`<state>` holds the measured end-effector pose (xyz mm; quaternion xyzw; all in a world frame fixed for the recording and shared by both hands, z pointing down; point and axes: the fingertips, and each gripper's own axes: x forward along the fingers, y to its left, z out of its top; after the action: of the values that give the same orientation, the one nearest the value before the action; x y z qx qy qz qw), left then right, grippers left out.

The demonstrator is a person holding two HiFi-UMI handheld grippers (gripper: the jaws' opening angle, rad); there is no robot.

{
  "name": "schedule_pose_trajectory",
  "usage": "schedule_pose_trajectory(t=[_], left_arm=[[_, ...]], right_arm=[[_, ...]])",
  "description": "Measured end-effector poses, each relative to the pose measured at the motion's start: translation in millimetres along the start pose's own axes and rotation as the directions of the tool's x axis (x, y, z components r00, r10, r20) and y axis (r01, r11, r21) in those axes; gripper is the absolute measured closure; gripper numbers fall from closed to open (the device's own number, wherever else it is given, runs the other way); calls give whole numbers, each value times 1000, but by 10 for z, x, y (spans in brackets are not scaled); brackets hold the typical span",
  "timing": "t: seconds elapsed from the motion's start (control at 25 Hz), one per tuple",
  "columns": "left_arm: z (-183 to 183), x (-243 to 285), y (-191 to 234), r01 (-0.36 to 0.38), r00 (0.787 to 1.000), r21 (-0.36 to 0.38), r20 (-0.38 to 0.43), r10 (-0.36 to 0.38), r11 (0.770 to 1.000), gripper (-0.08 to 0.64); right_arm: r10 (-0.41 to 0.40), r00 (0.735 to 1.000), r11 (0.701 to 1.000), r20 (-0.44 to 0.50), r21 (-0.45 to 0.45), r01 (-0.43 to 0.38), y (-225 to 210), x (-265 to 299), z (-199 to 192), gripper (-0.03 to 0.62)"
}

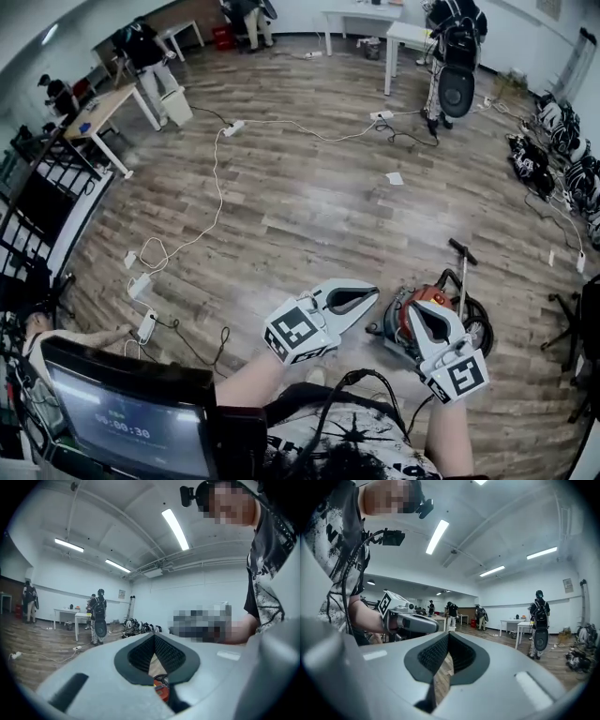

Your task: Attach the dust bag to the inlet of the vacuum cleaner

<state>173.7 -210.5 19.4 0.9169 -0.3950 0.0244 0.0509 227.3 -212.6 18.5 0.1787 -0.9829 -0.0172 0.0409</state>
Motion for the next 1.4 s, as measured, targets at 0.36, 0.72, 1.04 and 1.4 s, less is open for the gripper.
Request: schedule_pose_trajectory(t=[0.36,0.72,1.04,1.4], left_arm=[[-10,226,-379,-96,995,13,8,96,995,558],[-18,596,-603,-55,998,21,-11,55,998,558],[-10,868,-711,15,999,43,-42,-13,999,558],[29,1048,-796,67,997,74,-52,-63,995,560]], right_arm=[[58,998,998,7,-14,-58,-258,-495,-43,586],[19,1000,1000,-21,-13,-19,-471,-829,-186,586],[-35,999,999,-38,-13,34,-589,-994,-213,586],[-91,993,996,-68,-7,91,-687,-1146,-272,586]])
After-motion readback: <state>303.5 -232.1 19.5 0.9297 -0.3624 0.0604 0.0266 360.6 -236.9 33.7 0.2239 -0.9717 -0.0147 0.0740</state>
